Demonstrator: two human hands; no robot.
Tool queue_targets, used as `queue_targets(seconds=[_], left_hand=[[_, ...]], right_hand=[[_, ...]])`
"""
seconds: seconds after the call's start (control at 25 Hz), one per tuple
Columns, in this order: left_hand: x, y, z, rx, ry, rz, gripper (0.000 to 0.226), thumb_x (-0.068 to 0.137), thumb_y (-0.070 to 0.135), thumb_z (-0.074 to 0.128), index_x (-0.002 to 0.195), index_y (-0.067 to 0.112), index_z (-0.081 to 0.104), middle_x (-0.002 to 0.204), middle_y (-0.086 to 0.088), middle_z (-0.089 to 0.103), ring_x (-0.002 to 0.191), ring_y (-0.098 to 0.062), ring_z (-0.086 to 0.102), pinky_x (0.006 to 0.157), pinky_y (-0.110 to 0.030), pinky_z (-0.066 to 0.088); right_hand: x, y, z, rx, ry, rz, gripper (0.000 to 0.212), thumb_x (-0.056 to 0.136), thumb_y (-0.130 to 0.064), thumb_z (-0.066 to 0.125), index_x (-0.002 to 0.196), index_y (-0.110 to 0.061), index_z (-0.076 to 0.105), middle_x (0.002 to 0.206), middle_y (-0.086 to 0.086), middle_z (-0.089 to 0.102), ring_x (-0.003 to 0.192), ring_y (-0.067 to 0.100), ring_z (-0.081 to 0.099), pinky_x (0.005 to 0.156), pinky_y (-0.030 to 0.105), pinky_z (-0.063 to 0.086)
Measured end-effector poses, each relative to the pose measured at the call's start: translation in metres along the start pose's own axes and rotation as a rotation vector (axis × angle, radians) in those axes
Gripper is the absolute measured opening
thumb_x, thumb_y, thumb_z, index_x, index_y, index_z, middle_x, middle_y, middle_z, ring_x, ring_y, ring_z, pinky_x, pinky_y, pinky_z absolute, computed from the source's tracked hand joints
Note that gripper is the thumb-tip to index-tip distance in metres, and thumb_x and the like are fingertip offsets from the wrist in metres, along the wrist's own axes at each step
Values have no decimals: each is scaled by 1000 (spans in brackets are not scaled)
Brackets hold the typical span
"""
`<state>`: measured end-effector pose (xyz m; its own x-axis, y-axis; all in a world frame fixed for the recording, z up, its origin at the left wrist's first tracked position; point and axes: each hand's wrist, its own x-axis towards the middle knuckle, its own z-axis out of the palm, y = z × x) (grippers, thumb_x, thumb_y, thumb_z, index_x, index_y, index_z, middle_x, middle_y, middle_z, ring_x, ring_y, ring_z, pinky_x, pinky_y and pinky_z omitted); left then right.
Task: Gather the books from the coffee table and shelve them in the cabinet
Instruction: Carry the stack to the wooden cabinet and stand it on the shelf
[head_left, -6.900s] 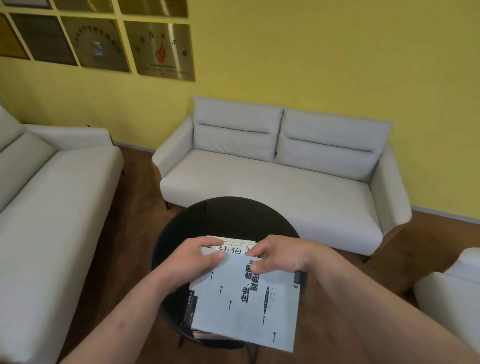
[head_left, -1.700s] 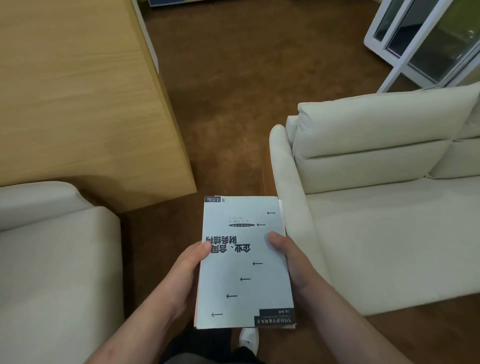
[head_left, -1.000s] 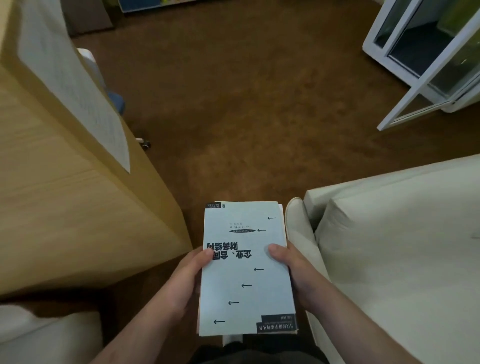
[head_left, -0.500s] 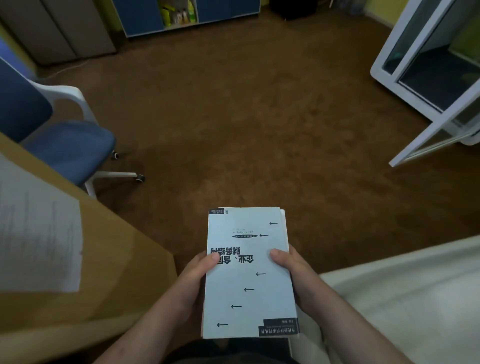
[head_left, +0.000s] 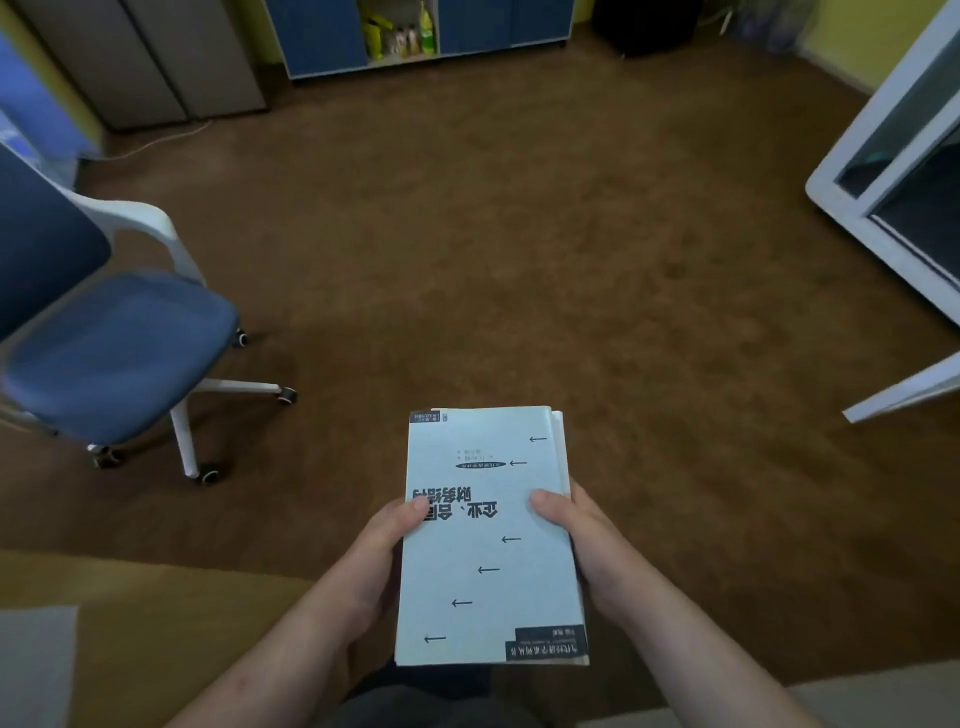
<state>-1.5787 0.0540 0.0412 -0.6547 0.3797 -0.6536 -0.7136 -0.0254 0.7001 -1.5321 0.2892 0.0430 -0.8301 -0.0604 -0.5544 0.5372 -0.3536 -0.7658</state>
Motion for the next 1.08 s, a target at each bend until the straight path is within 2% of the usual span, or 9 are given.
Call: queue_targets(seconds=[0.08, 0.24, 0.48, 0.64, 0.84, 0.92, 0.96, 1.0, 1.08], left_hand=[[35, 33, -14, -8, -4, 21, 86, 62, 57, 76, 128, 4, 60, 123, -23, 69, 115, -46, 63, 106, -62, 43], [89, 98, -41, -61, 40, 45, 73, 61, 50, 71, 119, 5, 65, 118, -23, 71, 97, -36, 72, 86, -47, 56], [128, 166, -79, -152, 125, 69, 62, 75, 47, 62, 122, 6, 63, 118, -19, 72, 109, -41, 68, 99, -55, 50], [146, 198, -109, -223, 220, 97, 67, 71, 51, 66, 122, 8, 62, 119, -16, 73, 109, -39, 68, 104, -56, 46], [178, 246, -145, -354, 350, 150, 49, 76, 43, 54, 110, 11, 67, 109, -13, 77, 91, -30, 76, 82, -40, 55], [192, 263, -159, -434, 405, 176, 48, 75, 42, 55, 109, 11, 68, 108, -14, 77, 90, -29, 76, 79, -39, 57], [200, 270, -167, -457, 429, 186, 53, 73, 44, 60, 111, 9, 68, 110, -16, 76, 91, -31, 75, 83, -41, 56], [205, 280, -173, -472, 460, 209, 67, 65, 48, 71, 115, 4, 67, 115, -19, 74, 96, -35, 73, 88, -45, 55], [215, 292, -191, -515, 501, 228, 110, 37, 55, 89, 123, -8, 61, 125, -30, 64, 105, -45, 66, 93, -50, 50]], right_hand=[[50, -27, 7, -28, -19, 8, 59, 77, -28, 69, 134, -22, 54, 114, 6, 78, 97, 26, 77, 72, 33, 62], [139, -74, 29, -73, -46, 39, 64, 77, -27, 69, 138, -18, 52, 119, 7, 77, 101, 28, 76, 79, 37, 63], [238, -135, 69, -147, -163, 105, 65, 79, -27, 69, 141, -15, 51, 127, 14, 72, 112, 36, 71, 95, 51, 58], [300, -170, 104, -221, -279, 147, 65, 76, -24, 70, 138, -13, 52, 121, 14, 75, 101, 31, 75, 77, 40, 63], [393, -216, 155, -326, -432, 197, 65, 74, -25, 69, 137, -16, 53, 109, 6, 80, 88, 22, 78, 65, 30, 61], [432, -231, 176, -370, -497, 227, 66, 74, -25, 68, 138, -17, 52, 108, 4, 80, 87, 21, 79, 64, 29, 61], [447, -238, 187, -390, -537, 238, 67, 75, -25, 69, 139, -17, 51, 111, 6, 79, 90, 23, 78, 66, 30, 61], [460, -244, 198, -406, -571, 254, 67, 76, -26, 69, 140, -17, 51, 115, 7, 78, 94, 24, 78, 69, 31, 61], [493, -255, 222, -467, -625, 282, 68, 76, -29, 71, 140, -18, 51, 119, 8, 76, 101, 27, 76, 76, 35, 62]])
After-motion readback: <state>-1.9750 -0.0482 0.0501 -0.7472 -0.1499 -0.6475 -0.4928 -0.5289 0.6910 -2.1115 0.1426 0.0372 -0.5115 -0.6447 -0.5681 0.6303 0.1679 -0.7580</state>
